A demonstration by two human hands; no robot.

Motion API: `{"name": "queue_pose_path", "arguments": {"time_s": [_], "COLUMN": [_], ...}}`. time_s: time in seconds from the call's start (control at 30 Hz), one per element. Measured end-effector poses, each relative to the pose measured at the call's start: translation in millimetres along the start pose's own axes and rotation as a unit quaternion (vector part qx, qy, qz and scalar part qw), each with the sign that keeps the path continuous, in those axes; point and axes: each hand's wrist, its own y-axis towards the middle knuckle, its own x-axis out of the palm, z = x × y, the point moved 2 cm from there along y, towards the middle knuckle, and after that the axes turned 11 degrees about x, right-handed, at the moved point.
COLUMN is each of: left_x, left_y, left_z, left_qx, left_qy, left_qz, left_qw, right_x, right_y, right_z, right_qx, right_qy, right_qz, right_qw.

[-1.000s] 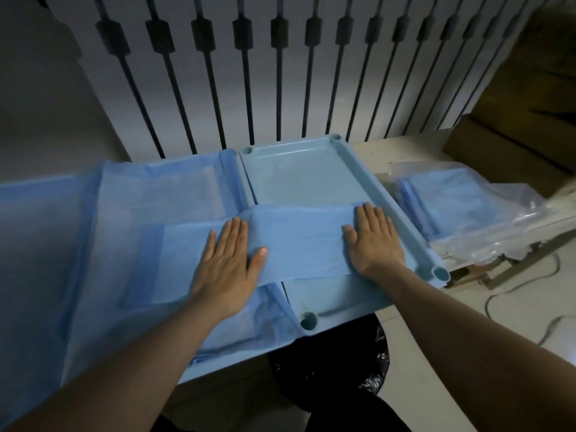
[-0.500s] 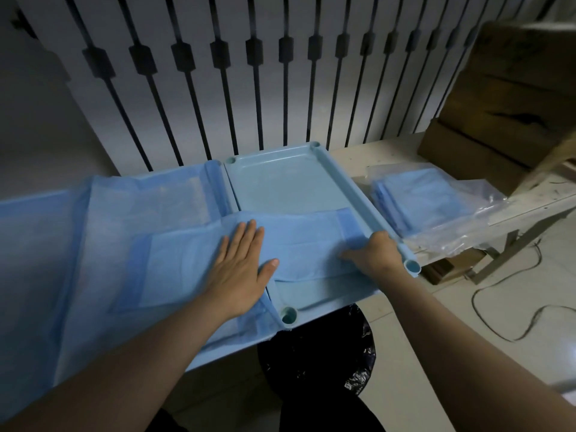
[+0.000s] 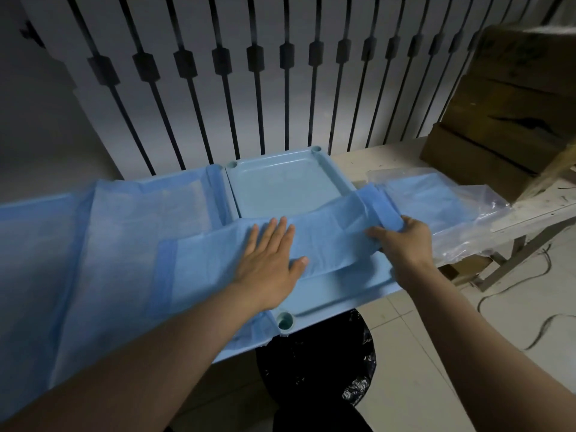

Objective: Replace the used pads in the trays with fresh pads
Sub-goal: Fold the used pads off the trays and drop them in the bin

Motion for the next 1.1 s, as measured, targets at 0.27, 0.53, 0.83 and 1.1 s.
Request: {"name": "queue_pose_path", "arguments": {"time_s": [0.27, 0.53, 0.83, 1.1], "left_x": [28, 2, -6, 17], "left_y": [37, 18, 3, 14], "left_z": [34, 11, 4, 15], "left_qx": [0.009, 0.025, 0.036, 0.061], "left_qy": [0.007, 0.124, 0.057, 0.149], "left_qz": [-0.074, -0.070, 0.031, -0.099], "left_qw": [0.997, 0.989, 0.997, 0.982], "right_x": [10, 56, 62, 93], "right_y": [-6, -27, -39, -16], "right_z": [13, 24, 25, 31], "right_qx": [-0.113, -0.356, -0.268, -0.314], "right_qy": [-0.108, -0.321, -0.329, -0.494], "right_qz": [-0.027, -0.271, -0.343, -0.175], "right_qw": [0.987, 0.835, 0.838, 0.792]}}
